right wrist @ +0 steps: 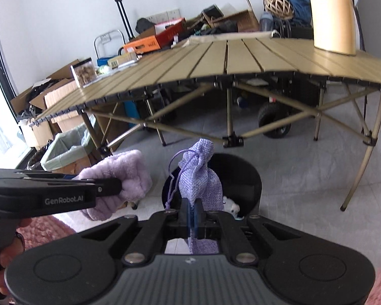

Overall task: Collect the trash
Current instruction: 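Carry the scrunchie and purple pouch down over the black bin, then open the left tool to drop the lilac scrunchie into the bin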

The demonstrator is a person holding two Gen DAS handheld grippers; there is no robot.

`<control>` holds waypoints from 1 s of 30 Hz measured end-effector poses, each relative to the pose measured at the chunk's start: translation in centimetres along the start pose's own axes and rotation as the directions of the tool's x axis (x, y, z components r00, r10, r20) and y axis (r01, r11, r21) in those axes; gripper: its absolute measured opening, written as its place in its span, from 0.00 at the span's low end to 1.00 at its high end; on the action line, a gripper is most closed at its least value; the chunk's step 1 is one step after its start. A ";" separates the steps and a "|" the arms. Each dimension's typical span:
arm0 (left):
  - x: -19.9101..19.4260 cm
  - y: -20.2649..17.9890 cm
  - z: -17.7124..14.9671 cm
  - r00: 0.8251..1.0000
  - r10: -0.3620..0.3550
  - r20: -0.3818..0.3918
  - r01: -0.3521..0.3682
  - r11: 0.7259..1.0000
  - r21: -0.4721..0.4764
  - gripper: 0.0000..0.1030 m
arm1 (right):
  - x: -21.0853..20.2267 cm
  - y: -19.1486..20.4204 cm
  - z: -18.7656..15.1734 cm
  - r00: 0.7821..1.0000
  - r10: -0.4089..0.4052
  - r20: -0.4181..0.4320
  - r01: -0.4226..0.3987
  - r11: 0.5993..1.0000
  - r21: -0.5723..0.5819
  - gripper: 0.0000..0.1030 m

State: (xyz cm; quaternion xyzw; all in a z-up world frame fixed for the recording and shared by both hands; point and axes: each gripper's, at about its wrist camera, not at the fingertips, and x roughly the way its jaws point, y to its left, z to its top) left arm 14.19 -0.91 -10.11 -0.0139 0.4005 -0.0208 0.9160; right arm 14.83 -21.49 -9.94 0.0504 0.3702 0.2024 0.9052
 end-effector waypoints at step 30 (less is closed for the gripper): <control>12.5 -1.6 1.6 0.965 -0.048 -0.257 0.049 0.999 -0.006 0.31 | 6.2 -7.8 -0.9 0.988 -0.082 -0.129 0.106 0.976 0.190 0.02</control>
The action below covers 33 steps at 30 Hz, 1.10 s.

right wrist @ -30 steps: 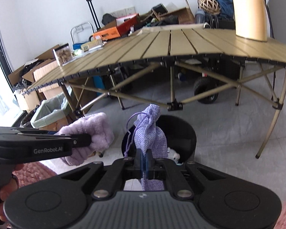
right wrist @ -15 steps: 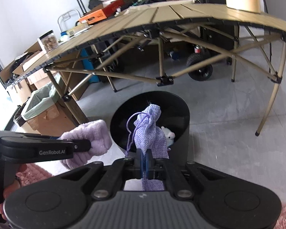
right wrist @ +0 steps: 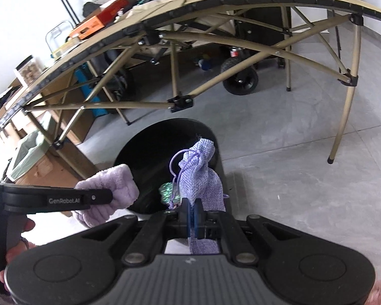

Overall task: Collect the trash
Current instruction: 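Open the left tool to drop the lilac scrunchie into the bin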

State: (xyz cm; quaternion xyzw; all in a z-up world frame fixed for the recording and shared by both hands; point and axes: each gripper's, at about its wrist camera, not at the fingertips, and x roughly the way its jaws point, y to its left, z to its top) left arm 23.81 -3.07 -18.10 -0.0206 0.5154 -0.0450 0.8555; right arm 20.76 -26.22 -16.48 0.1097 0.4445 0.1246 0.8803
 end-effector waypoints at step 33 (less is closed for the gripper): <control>2.1 0.2 4.3 0.993 0.087 0.085 -0.083 0.995 -0.050 1.00 | 2.6 0.4 3.8 0.998 -0.020 0.057 0.022 1.000 -0.018 0.02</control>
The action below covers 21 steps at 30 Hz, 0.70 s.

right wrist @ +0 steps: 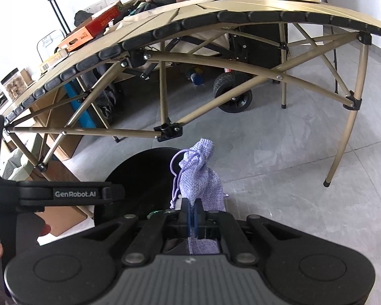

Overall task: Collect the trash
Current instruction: 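Open the left tool to drop the lilac scrunchie into the bin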

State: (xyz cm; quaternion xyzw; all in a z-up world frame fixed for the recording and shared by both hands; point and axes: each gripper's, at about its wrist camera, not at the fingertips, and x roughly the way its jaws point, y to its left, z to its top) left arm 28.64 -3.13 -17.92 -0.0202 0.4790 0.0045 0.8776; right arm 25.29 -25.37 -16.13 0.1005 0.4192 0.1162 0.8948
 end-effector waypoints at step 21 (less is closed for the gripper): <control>-2.5 7.6 0.0 0.984 0.176 -0.010 -0.176 0.978 -0.110 1.00 | 5.1 7.6 1.7 0.995 0.061 -0.075 -0.070 0.991 -0.113 0.02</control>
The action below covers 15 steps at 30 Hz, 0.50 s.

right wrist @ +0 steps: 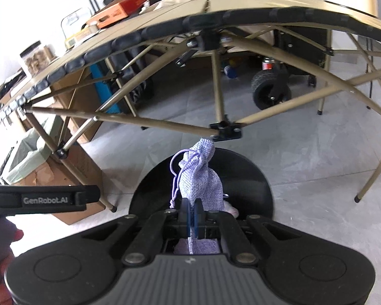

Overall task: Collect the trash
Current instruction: 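Open the left tool to drop the lilac scrunchie into the bin, then open the right tool to drop the purple pouch into the bin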

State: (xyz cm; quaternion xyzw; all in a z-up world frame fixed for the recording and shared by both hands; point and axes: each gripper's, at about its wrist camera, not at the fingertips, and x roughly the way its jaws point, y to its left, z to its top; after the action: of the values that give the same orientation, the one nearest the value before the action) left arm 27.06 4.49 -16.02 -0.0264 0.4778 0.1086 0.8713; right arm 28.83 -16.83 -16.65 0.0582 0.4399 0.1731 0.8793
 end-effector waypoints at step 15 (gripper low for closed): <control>0.6 0.0 -0.9 0.999 0.039 -0.030 -0.039 0.999 0.020 1.00 | 4.6 1.8 -0.9 0.991 -0.087 -0.097 0.082 0.995 -0.057 0.02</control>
State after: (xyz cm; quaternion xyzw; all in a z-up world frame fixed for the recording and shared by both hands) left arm 26.66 4.45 -16.98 -0.0102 0.4923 0.1204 0.8620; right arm 30.24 -13.60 -20.18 0.0076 0.4805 0.1499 0.8641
